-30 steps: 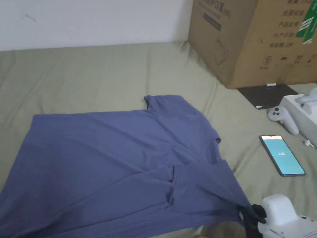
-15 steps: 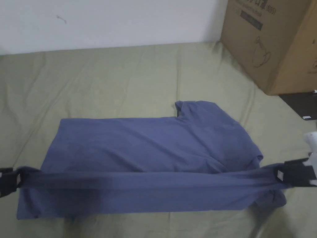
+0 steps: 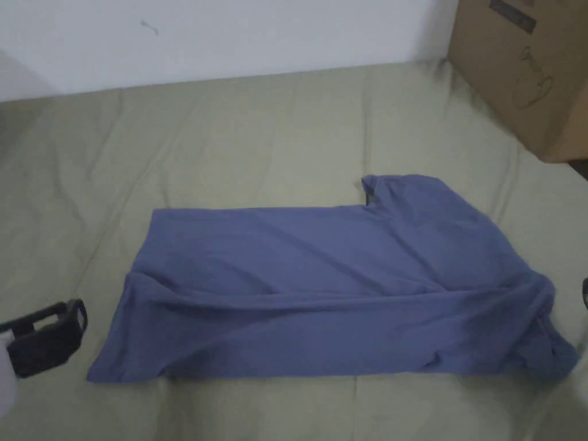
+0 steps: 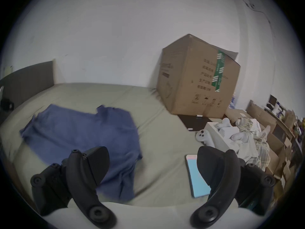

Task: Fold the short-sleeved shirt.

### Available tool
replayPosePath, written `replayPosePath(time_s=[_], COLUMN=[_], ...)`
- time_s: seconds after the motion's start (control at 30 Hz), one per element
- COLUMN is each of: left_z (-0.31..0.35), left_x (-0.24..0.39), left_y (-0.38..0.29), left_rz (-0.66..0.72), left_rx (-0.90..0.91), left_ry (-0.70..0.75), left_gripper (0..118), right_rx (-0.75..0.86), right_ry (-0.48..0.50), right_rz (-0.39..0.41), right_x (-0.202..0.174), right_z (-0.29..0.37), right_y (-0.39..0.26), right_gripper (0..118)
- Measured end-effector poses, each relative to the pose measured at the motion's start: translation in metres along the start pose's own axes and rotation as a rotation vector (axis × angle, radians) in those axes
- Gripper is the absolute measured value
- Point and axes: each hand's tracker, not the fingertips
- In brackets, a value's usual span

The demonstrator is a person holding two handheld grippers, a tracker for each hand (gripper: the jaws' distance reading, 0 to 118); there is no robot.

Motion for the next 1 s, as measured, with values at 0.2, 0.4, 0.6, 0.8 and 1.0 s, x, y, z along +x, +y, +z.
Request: replayPosePath(time_s=[0.2, 0.4, 0.6, 0.8, 1.0], left_z=[0.039, -0.032, -0.115, -0.098, -0.074], left_x=[0.020, 0.025, 0.027, 0.046, 0.042], left_y=[-0.055, -0.046, -0.047, -0.057, -0.052], left_rz=[-0.090, -0.104, -0.076, -0.141, -0.085], left_rx=[-0.041, -0.110, -0.315, -0.269, -0.243], left_ry=[-0.042, -0.061, -0.012, -0.044, -0.076], left_gripper=[0, 3, 73, 5, 5], right_rx=[-0.044, -0.050, -0.065, -0.114, -0.127], right_ry=[0.142, 0.150, 0.182, 0.191, 0.160], right_rz=[0.057, 0.119, 0.122, 0.076, -0.087], right_x=[-0.032, -0.060, -0.070, -0.048, -0.020], right_z=[0.059, 0.079, 0.073, 0.043, 0.000], right_y=[-0.021, -0.011, 0.002, -0.017, -0.031], right_gripper=[0, 0, 0, 0, 47])
